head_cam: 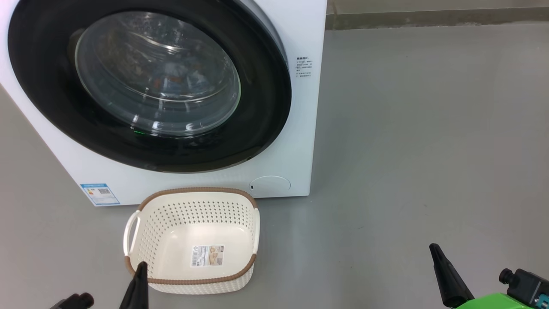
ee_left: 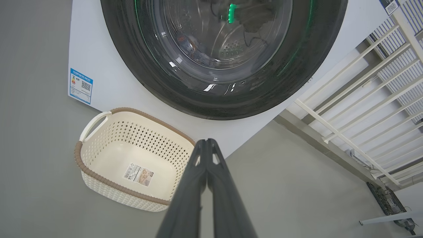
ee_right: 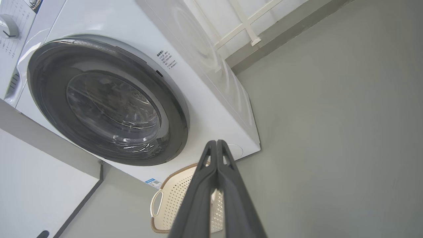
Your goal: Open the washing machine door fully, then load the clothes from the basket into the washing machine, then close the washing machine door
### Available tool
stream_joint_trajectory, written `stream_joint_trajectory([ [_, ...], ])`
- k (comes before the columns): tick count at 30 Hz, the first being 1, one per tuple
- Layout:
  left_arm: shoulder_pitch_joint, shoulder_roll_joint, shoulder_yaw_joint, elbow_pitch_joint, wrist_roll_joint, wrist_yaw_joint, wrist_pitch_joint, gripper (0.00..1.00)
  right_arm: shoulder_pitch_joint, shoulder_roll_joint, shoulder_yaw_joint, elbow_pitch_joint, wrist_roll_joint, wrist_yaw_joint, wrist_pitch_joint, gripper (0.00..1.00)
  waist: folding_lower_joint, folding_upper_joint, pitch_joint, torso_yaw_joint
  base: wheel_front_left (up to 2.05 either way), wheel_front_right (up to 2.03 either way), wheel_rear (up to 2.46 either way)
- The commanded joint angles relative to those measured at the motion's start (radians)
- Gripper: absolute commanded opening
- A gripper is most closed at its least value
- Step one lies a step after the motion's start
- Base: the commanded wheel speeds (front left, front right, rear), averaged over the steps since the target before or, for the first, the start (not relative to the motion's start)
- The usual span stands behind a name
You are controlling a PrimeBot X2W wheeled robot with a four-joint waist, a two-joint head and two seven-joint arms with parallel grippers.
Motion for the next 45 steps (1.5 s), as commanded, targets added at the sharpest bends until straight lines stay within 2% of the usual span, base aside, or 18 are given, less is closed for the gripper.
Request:
stream_joint_trajectory([
  [1,-0.052,0.01,0.026,-0.017,-0.027,-0.011,0.006,0.0,-0.046,-0.014,0.005,-0.018,0.036,0.0,0.005,0.0,-0.0001,0.0,0.0,-0.001,0.0,0.0,0.0],
  [45,-0.109,-0.012,0.152,0.039,-0.491,-0.071,0.099,0.0,-0.134,-0.021,-0.015,0.086,0.538,0.0,0.06,0.0,-0.0001,0.0,0.004,-0.036,0.0,0.0,0.0],
])
